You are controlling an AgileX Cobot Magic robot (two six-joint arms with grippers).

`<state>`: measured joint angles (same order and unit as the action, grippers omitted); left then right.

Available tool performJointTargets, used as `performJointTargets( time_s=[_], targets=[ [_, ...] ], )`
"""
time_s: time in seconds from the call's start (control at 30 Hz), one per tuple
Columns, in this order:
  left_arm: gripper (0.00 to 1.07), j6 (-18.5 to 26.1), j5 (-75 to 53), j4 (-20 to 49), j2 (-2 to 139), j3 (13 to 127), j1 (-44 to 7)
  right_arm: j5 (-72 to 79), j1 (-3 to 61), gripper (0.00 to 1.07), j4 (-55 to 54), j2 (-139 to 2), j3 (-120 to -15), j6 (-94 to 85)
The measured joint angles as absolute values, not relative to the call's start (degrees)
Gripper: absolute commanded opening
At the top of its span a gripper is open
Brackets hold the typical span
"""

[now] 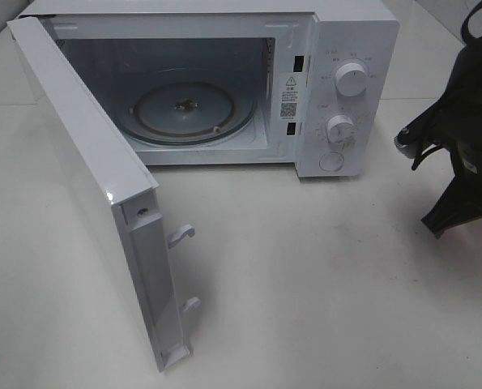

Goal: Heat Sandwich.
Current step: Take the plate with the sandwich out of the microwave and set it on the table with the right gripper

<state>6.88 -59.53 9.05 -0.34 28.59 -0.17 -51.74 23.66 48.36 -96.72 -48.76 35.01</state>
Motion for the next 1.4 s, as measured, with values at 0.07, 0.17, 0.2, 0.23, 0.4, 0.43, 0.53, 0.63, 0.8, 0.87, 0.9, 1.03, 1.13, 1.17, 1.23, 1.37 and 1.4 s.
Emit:
performJointTargets(
  time_s=[0.07,0.17,0.2,0.23,0.4,0.43,0.53,0.63,0.8,0.87,0.9,1.03,1.13,1.17,1.23,1.37,1.4],
  targets=[
    [0.89,6.88,-59.53,9.05,-0.34,28.59,-0.17,-51.22,23.66,0.0,49.33,-98.49,-48.76,36.38],
    [0.89,6.88,-59.53,9.05,-0.34,28.59,-0.17,-50.36,23.66,0.0,49.56,-99.41,-48.76,37.53],
    [0.89,6.88,-59.53,9.05,-0.34,28.59,-0.17,-49.33,23.66,0.0,49.9,-100.27,-48.76,38.56],
    [0.89,6.88,-59.53,9.05,-0.34,28.59,-0.17,-48.82,23.66,0.0,50.19,-100.73,-48.76,39.19],
    [0.89,6.88,-59.53,9.05,-0.34,28.59,-0.17,-48.64,23.66,0.0,52.02,-103.02,-48.76,41.65],
    [0.89,6.88,-59.53,9.05,-0.34,28.59,-0.17,-48.64,23.66,0.0,52.02,-103.02,-48.76,41.65],
    [0.89,6.88,-59.53,9.05,-0.34,28.59,-0.17,-47.33,23.66,0.01,52.83,-104.74,-48.76,43.54],
    [0.89,6.88,-59.53,9.05,-0.34,28.59,-0.17,-45.95,23.61,0.01,53.92,-105.94,-48.82,45.44],
    [0.89,6.88,-59.53,9.05,-0.34,28.59,-0.17,-44.23,23.61,0.01,54.37,-108.35,-48.82,46.47],
    [0.89,6.88,-59.53,9.05,-0.34,28.59,-0.17,-43.09,23.61,0.01,54.37,-109.26,-48.82,46.47],
    [0.89,6.88,-59.53,9.05,-0.34,28.59,-0.17,-43.09,23.61,0.01,54.37,-109.26,-48.82,46.47],
    [0.89,6.88,-59.53,9.05,-0.34,28.59,-0.17,-41.37,23.61,0.01,54.37,-109.55,-48.82,46.58],
    [0.89,6.88,-59.53,9.05,-0.34,28.59,-0.17,-41.08,23.61,0.01,54.6,-109.78,-48.82,46.87],
    [0.89,6.88,-59.53,9.05,-0.34,28.59,-0.17,-41.08,23.61,0.02,54.66,-110.24,-48.82,46.93],
    [0.89,6.88,-59.53,9.05,-0.34,28.59,-0.17,-41.08,23.61,0.02,54.6,-110.64,-48.82,47.1],
    [0.89,6.88,-59.53,9.05,-0.34,28.59,-0.17,-41.14,23.61,0.02,54.49,-111.5,-48.82,47.38],
    [0.89,6.88,-59.53,9.05,-0.34,28.59,-0.17,-41.14,23.61,0.02,54.49,-111.55,-48.82,47.38]
  ],
)
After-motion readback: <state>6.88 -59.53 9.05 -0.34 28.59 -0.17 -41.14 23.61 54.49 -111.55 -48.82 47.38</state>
